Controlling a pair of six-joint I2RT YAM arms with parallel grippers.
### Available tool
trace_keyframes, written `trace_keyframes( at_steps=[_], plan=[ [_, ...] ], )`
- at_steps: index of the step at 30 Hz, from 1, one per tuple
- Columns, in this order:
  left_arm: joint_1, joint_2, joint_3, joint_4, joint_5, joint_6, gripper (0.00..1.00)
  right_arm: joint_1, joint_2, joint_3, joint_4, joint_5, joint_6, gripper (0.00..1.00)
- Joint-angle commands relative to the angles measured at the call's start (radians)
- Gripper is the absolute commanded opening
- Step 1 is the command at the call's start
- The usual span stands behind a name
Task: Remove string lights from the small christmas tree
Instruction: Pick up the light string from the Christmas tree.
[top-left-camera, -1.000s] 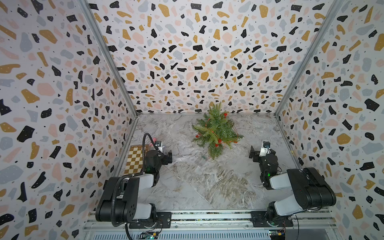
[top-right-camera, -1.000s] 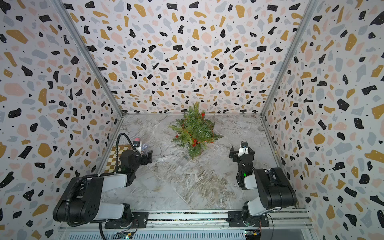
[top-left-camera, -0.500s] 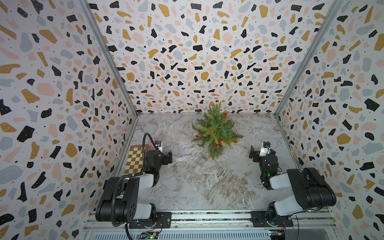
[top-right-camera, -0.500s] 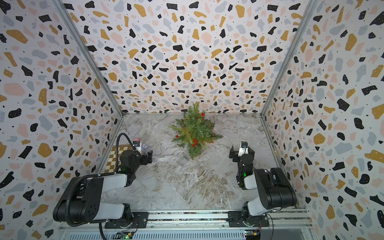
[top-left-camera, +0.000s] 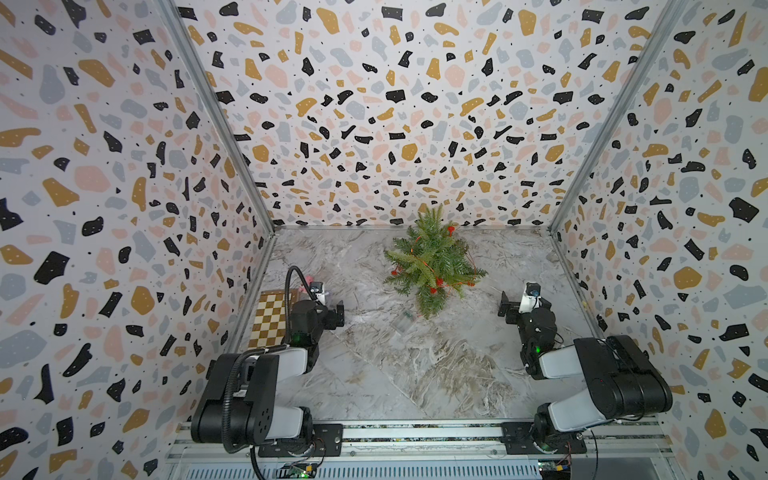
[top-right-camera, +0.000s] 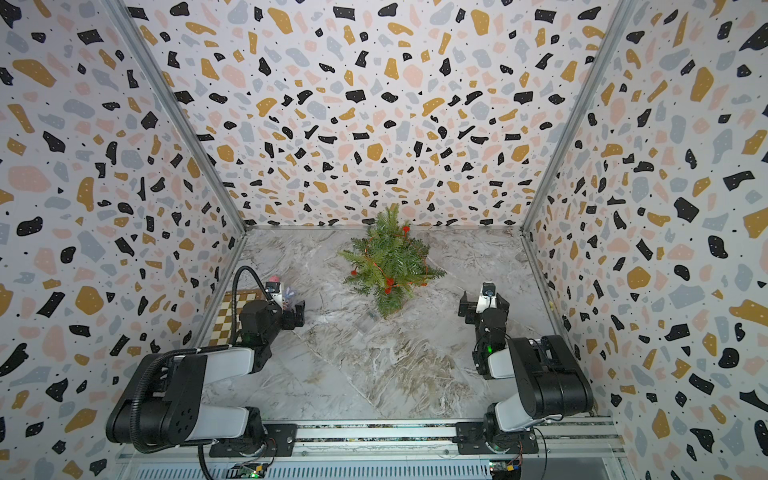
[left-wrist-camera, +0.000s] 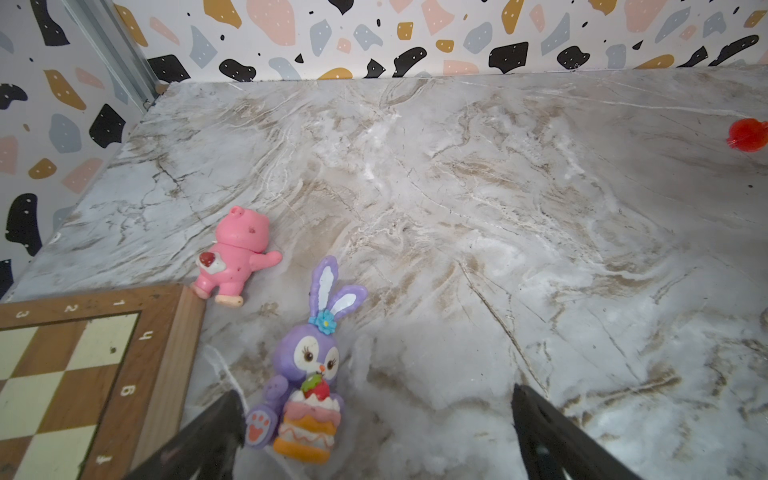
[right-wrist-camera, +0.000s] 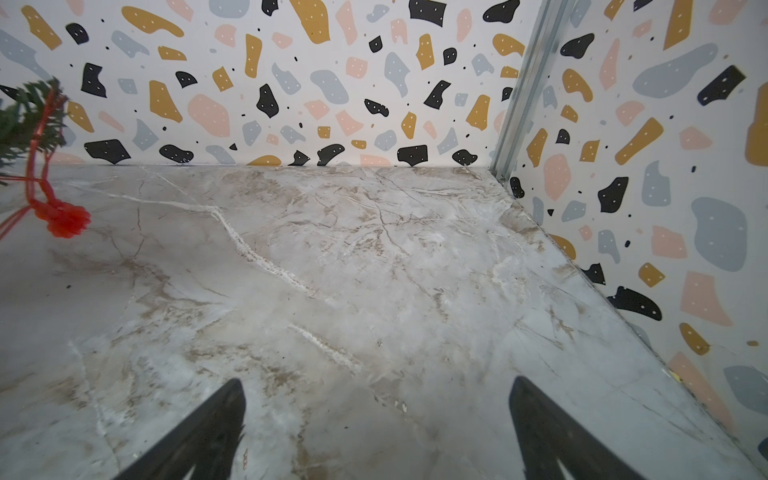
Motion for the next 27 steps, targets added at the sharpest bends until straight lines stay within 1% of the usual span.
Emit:
trace_keyframes(
  at_steps=[1, 7, 8, 9, 10, 11, 12, 16, 17, 19, 20, 21, 22, 25, 27],
  plan=[
    [0.005, -0.010, 0.020, 0.036, 0.007, 0.011, 0.99, -0.001, -0.022, -0.008, 0.023, 0.001, -0.004, 0.99],
    [0.005, -0.017, 0.018, 0.037, 0.005, 0.010, 0.99, -0.002, -0.021, -0.005, 0.022, 0.001, -0.003, 0.99],
    [0.005, -0.027, 0.035, 0.009, 0.010, 0.011, 0.99, -0.003, -0.022, -0.008, 0.023, 0.001, -0.003, 0.99],
    [0.005, -0.046, 0.066, -0.066, 0.013, 0.013, 0.99, 0.000, -0.023, -0.009, 0.023, 0.001, -0.004, 0.99],
    [0.005, -0.077, 0.126, -0.207, 0.003, 0.008, 0.99, 0.000, -0.025, -0.013, 0.030, 0.003, -0.006, 0.99],
    [0.005, -0.102, 0.175, -0.318, -0.027, -0.016, 0.99, 0.005, -0.027, -0.015, 0.032, 0.008, -0.009, 0.99],
    [0.005, -0.123, 0.199, -0.373, -0.069, -0.041, 0.99, 0.013, -0.029, -0.017, 0.040, 0.012, -0.018, 0.99],
    [0.005, -0.247, 0.168, -0.401, -0.105, -0.092, 0.99, 0.037, -0.113, -0.015, -0.023, 0.038, -0.040, 0.99],
    [0.005, -0.281, 0.164, -0.413, -0.097, -0.109, 0.99, 0.043, -0.157, 0.007, -0.104, 0.045, -0.036, 0.99],
    [0.003, -0.348, 0.159, -0.448, -0.072, -0.162, 0.99, 0.044, -0.245, 0.096, -0.353, 0.057, 0.034, 0.99],
    [0.003, -0.372, 0.160, -0.465, -0.066, -0.191, 0.99, 0.041, -0.271, 0.127, -0.429, 0.064, 0.077, 0.99],
    [0.003, -0.404, 0.165, -0.494, -0.066, -0.236, 0.97, 0.042, -0.296, 0.155, -0.511, 0.062, 0.118, 0.99],
    [0.003, -0.433, 0.169, -0.518, -0.041, -0.270, 0.95, 0.042, -0.325, 0.181, -0.573, 0.052, 0.154, 0.99],
    [-0.002, -0.487, 0.205, -0.584, 0.097, -0.341, 0.90, 0.043, -0.388, 0.244, -0.730, -0.036, 0.184, 0.99],
    [-0.030, -0.513, 0.245, -0.638, 0.184, -0.363, 0.87, 0.043, -0.428, 0.296, -0.839, -0.085, 0.213, 0.98]
  ],
)
